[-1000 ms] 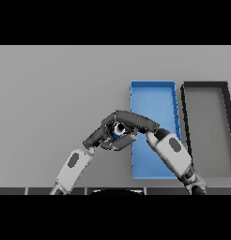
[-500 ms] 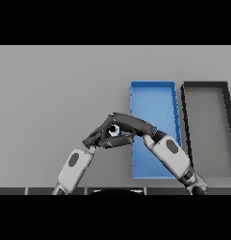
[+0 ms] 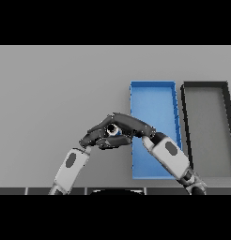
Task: Pick up the blue pipe and place it into the blue bin.
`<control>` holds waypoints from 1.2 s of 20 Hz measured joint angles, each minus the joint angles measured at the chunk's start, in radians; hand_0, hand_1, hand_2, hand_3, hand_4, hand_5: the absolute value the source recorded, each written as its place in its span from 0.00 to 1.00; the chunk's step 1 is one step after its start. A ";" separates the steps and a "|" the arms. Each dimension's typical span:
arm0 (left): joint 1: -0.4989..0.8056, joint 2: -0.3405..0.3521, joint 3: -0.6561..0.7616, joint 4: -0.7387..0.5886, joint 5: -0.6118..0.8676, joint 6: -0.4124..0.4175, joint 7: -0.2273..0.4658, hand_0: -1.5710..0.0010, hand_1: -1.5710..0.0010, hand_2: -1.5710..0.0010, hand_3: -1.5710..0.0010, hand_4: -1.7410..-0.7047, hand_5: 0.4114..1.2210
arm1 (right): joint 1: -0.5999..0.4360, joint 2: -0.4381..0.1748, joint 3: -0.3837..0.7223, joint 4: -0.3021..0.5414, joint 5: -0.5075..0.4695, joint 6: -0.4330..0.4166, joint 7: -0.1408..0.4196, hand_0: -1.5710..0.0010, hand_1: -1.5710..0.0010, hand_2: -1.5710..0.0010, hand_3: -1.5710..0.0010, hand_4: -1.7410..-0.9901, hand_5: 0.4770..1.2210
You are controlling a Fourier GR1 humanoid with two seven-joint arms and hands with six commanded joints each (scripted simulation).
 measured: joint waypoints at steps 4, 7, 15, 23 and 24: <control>0.007 -0.027 0.005 0.006 0.002 0.021 0.071 0.90 0.91 0.91 0.92 0.73 0.36 | -0.003 0.007 0.001 -0.002 0.028 -0.003 0.028 0.00 0.00 0.00 0.00 0.00 1.00; 0.007 -0.025 0.024 0.004 0.033 0.009 0.128 0.95 0.95 0.95 0.96 0.75 0.19 | 0.011 0.014 0.007 -0.002 0.029 0.009 -0.011 0.00 0.00 0.00 0.00 0.00 1.00; 0.027 -0.022 0.002 0.033 -0.019 0.034 0.104 0.99 0.99 0.99 0.99 0.80 0.06 | -0.061 0.037 -0.091 -0.021 -0.199 -0.075 0.095 0.00 0.00 0.00 0.00 0.00 1.00; 0.020 -0.019 0.011 0.021 -0.001 0.019 0.150 1.00 1.00 1.00 1.00 0.81 0.03 | -0.429 -0.079 -0.318 0.130 -0.394 -0.189 0.108 0.00 0.00 0.00 0.00 0.00 1.00; 0.015 -0.020 0.012 0.013 0.001 0.018 0.158 1.00 1.00 1.00 1.00 0.81 0.02 | -0.457 -0.102 -0.337 0.161 -0.370 -0.212 0.104 0.00 0.00 0.00 0.00 0.00 1.00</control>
